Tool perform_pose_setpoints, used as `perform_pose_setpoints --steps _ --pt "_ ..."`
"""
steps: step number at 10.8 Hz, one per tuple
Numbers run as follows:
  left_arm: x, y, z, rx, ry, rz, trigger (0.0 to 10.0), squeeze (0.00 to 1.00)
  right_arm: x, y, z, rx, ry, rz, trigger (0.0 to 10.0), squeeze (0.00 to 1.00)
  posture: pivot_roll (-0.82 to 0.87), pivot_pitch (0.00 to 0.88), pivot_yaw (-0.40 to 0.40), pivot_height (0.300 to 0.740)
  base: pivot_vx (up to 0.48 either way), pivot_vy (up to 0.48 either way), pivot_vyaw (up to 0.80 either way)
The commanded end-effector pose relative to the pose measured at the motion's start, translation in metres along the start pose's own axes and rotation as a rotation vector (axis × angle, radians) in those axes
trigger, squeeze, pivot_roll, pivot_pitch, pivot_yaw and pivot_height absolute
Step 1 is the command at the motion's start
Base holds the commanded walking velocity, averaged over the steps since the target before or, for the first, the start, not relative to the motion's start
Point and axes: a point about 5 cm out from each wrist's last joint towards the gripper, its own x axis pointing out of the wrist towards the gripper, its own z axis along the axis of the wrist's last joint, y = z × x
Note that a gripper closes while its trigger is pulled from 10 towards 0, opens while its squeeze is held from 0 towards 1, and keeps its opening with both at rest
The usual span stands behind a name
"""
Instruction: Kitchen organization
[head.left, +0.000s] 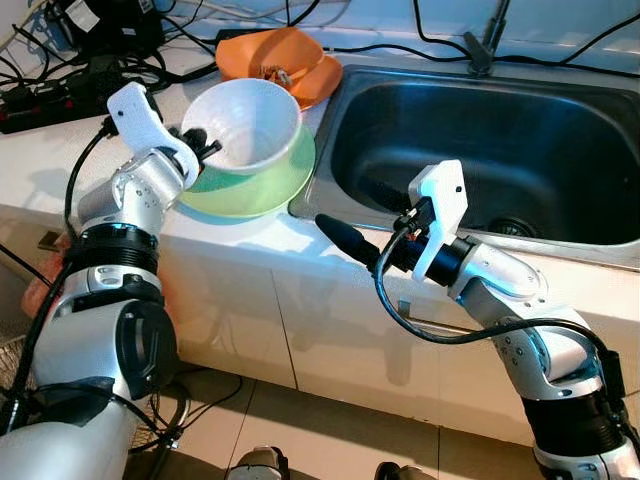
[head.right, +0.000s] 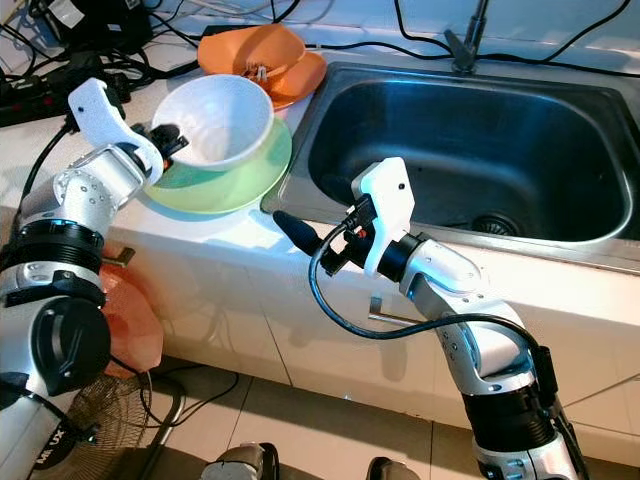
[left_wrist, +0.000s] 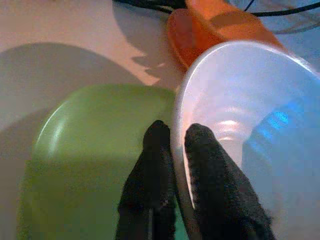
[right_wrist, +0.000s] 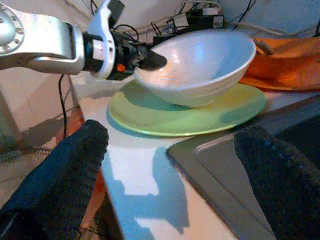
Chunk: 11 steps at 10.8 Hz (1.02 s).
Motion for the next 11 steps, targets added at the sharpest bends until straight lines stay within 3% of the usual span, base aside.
perform_pose_setpoints --steps 1,7,9,11 --pt "-0.001 -0.002 0.001 0.048 -0.027 -0.019 0.0 0.0 0.002 -0.001 0.005 -0.019 -0.005 -0.008 10.0 0.0 0.09 0.11 0.074 0.74 0.0 0.0 0.0" --pt "-0.007 -0.031 0.009 0.098 -0.181 -0.195 0.0 0.0 0.004 -0.005 0.003 -0.003 -0.01 -0.047 10.0 0.0 0.09 0.111 0.081 0.74 0.0 0.0 0.0" --pt "-0.02 -0.062 0.01 0.28 -0.331 -0.415 0.0 0.0 0.01 -0.026 0.002 0.108 -0.06 -0.245 10.0 0.0 0.09 0.109 0.081 0.74 0.0 0.0 0.0" --pt "-0.029 -0.077 0.001 0.36 -0.369 -0.518 0.0 0.0 0.014 -0.039 0.004 0.253 -0.114 -0.372 10.0 0.0 0.1 0.108 0.081 0.74 0.0 0.0 0.0"
